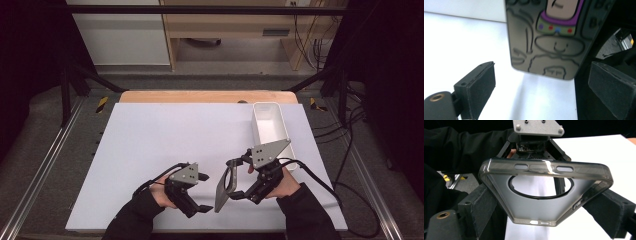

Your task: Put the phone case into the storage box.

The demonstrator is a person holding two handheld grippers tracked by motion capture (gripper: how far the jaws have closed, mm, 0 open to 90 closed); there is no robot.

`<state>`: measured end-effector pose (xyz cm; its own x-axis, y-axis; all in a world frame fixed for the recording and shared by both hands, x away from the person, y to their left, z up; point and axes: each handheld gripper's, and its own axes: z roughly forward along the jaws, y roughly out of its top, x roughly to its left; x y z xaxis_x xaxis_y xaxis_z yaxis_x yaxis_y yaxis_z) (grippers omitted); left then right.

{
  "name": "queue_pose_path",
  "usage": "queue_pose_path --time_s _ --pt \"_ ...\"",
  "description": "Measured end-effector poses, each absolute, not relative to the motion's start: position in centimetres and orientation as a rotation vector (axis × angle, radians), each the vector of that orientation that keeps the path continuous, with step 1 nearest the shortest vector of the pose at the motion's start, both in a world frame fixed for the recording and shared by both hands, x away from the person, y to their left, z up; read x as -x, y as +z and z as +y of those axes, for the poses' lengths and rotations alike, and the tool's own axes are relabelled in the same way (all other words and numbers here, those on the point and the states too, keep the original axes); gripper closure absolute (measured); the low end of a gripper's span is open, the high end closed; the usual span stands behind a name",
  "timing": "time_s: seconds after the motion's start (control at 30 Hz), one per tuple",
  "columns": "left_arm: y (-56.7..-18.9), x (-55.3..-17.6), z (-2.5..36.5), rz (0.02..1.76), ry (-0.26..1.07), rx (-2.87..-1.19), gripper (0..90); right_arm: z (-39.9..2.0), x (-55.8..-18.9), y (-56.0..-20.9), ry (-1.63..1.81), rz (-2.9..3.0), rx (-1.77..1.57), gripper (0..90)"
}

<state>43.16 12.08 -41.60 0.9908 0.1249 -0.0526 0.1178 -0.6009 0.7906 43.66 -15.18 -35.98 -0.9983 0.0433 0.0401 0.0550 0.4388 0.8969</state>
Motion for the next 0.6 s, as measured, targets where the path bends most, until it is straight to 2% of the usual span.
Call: queue_pose_path --time_s 0.6 --pt "-42.0 -43.4 17.3 0.450 0.169 -2.083 6.0 -17.0 -43.8 -35.0 -1.711 -2.690 0.228 12.9"
